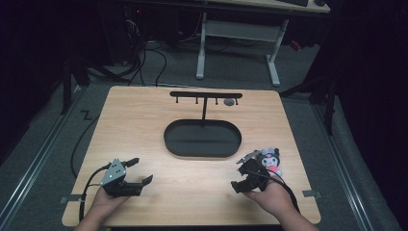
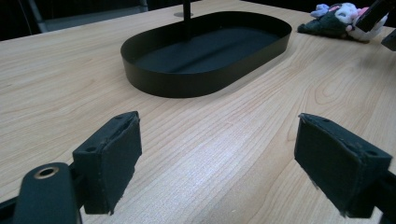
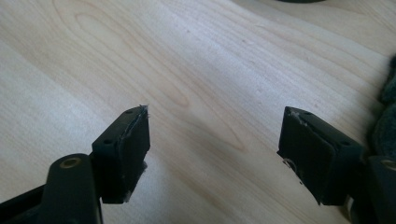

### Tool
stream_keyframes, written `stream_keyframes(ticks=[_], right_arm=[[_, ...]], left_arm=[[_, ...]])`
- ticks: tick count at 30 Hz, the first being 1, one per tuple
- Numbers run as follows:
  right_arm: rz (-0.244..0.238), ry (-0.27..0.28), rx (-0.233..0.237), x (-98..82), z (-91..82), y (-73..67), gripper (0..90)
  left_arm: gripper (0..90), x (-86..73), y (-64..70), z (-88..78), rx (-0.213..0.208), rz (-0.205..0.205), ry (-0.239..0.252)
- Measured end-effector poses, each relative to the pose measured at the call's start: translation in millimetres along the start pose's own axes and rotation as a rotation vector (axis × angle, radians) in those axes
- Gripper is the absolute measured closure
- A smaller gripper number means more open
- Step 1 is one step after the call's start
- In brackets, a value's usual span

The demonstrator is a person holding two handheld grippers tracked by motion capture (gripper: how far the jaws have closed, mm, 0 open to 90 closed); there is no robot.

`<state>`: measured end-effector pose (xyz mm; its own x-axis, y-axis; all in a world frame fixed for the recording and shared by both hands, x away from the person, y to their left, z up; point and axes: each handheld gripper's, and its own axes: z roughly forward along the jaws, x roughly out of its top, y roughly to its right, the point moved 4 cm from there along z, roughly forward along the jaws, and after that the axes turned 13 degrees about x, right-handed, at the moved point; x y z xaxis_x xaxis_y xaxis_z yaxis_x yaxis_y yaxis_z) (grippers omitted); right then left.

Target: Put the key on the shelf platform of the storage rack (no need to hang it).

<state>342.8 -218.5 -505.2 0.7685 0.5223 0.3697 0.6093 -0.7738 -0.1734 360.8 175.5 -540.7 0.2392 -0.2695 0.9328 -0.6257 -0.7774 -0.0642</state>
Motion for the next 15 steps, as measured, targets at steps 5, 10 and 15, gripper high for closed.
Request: stream_keyframes(ticks=[5, 10, 15], right_arm=[[0.001, -0.039, 0.013, 0.8, -1.9, -1.4, 25.5], [-0.012, -0.094, 0.012, 2.3, -5.3, -2.4, 26.7], [-0.036, -0.140, 0.004, 1.3, -5.1, -2.9, 27.9]], left_arm=[[15.6, 0.0, -0.2, 0.0, -0.002, -0.002, 0.000], [15.6, -0.1, 0.2, -0.2, -0.001, 0.002, -0.001], [15.7, 0.0, -0.1, 0.0, -0.002, -0.001, 0.002]])
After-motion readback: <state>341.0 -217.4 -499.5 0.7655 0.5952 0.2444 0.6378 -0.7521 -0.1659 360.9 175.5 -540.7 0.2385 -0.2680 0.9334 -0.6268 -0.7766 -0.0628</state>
